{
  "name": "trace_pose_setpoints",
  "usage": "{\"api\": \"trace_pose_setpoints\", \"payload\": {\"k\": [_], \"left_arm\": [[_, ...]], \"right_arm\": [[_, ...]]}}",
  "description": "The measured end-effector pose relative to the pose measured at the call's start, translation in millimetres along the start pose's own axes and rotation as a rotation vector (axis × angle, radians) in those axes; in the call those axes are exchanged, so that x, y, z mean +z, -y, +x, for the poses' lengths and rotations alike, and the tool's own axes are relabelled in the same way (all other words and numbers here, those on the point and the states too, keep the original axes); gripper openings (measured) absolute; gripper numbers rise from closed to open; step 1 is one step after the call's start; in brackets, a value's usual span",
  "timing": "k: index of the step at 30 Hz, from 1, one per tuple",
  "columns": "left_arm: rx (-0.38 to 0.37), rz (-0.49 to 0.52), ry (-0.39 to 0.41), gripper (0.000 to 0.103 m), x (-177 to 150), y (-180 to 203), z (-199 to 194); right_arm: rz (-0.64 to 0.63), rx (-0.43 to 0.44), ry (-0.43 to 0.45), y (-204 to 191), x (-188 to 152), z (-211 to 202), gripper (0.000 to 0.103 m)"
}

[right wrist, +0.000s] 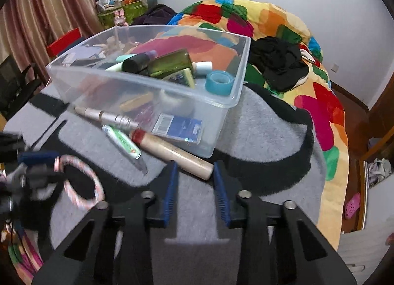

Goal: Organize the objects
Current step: 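Grasp pink charm on braided cord with left gripper while right gripper places card box in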

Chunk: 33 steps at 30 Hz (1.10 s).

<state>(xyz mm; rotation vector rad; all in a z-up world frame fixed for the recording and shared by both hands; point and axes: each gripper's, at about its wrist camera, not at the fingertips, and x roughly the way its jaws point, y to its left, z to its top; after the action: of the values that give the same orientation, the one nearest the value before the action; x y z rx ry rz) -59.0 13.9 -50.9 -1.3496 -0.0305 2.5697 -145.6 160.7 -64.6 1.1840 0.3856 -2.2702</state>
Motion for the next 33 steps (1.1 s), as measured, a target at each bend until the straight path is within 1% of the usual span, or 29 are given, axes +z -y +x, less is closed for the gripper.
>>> {"api": "trace_pose_setpoints", "payload": {"k": [1, 3, 4, 6, 7, 9, 11, 13, 15, 17, 19, 21, 26, 27, 29, 32, 33], "left_arm": [[0.007, -0.011, 0.0, 0.022, -1, -5, -2], [0.024, -0.039, -0.001, 0.022, -3, -18, -5], [0.03, -0.05, -0.002, 0.022, -4, -22, -6], [0.034, -0.069, -0.006, 0.022, -4, -32, -7], [0.033, -0.073, -0.008, 0.022, -5, -35, -7], [0.032, -0.079, -0.008, 0.022, -6, -40, -8], [0.034, -0.079, -0.009, 0.022, -5, -40, -7], [0.039, -0.076, -0.004, 0.022, -7, -39, -7], [0.045, -0.072, 0.001, 0.022, -5, -38, -4], [0.045, -0.075, 0.003, 0.025, -5, -38, -3], [0.044, -0.085, 0.005, 0.028, -4, -39, -2], [0.042, -0.093, 0.011, 0.03, -3, -40, 1], [0.088, -0.062, 0.037, 0.03, -2, -31, 5], [0.101, -0.052, 0.04, 0.029, -3, -28, 5], [0.11, -0.043, 0.042, 0.021, -5, -26, 3], [0.102, -0.047, 0.042, 0.021, -8, -28, -1], [0.101, -0.051, 0.045, 0.021, -9, -29, -3]], "right_arm": [[-0.008, 0.014, -0.008, -2, -2, -2, 0.018], [-0.022, 0.066, -0.037, -8, -9, -4, 0.016], [-0.04, 0.077, -0.044, -12, -13, -6, 0.016], [-0.092, 0.059, -0.036, -20, -18, -12, 0.016], [-0.104, 0.075, -0.029, -22, -18, -17, 0.016], [-0.098, 0.082, 0.002, -21, -15, -23, 0.016], [-0.09, 0.057, 0.026, -19, -8, -26, 0.016], [-0.076, 0.046, 0.03, -17, 0, -23, 0.017], [-0.083, 0.056, 0.016, -17, 6, -15, 0.019], [-0.105, 0.049, -0.007, -22, 8, -5, 0.02], [-0.12, 0.044, -0.013, -24, 8, 2, 0.025], [-0.125, 0.05, -0.01, -26, 9, 4, 0.028], [-0.125, 0.06, -0.012, -30, 7, 4, 0.028], [-0.124, 0.068, -0.013, -31, 6, 3, 0.025], [-0.117, 0.101, -0.023, -31, 4, 1, 0.021], [-0.121, 0.14, -0.055, -36, -4, -3, 0.015], [-0.126, 0.15, -0.059, -38, -7, -6, 0.014]]}}
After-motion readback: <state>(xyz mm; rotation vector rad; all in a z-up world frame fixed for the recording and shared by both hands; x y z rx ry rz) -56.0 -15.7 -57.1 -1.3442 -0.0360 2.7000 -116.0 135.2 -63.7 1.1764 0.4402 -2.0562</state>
